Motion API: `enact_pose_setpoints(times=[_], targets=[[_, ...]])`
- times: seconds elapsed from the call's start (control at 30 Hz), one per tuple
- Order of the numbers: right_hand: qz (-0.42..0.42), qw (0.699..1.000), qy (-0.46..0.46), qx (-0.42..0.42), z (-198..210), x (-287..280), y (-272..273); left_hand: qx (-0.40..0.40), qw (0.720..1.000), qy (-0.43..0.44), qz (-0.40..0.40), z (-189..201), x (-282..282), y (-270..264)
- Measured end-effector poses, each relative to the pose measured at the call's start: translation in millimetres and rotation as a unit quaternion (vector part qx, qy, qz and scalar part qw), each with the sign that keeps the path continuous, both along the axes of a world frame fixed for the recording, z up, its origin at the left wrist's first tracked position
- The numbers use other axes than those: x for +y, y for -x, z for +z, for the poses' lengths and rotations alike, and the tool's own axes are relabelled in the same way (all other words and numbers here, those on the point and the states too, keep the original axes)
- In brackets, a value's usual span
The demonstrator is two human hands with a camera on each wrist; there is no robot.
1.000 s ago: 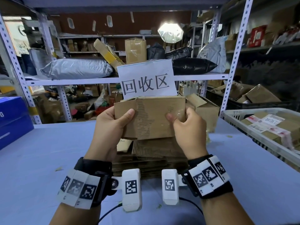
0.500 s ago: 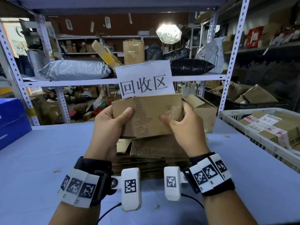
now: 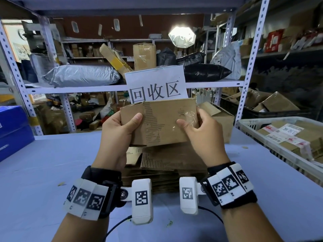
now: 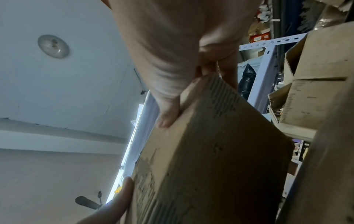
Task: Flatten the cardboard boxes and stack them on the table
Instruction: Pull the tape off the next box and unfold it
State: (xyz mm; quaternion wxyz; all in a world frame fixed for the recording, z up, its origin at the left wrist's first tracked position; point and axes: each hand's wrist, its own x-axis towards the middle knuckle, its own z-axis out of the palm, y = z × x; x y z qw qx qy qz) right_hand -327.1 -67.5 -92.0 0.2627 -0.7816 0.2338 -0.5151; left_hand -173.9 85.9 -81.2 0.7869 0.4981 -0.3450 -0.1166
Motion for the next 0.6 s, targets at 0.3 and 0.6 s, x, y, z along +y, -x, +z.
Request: enact_pose_setpoints(times=[0.3,0.6], targets=[[0.120,0.960,-0.191,-0.165,-2,-12,1,-0.018,0.999,0.005,0.034,5,5,-15],[0.340,0.822,-0.352,-0.291,7,-8,11,-0.024,0.999,-0.017,0.041,13,10,-35]])
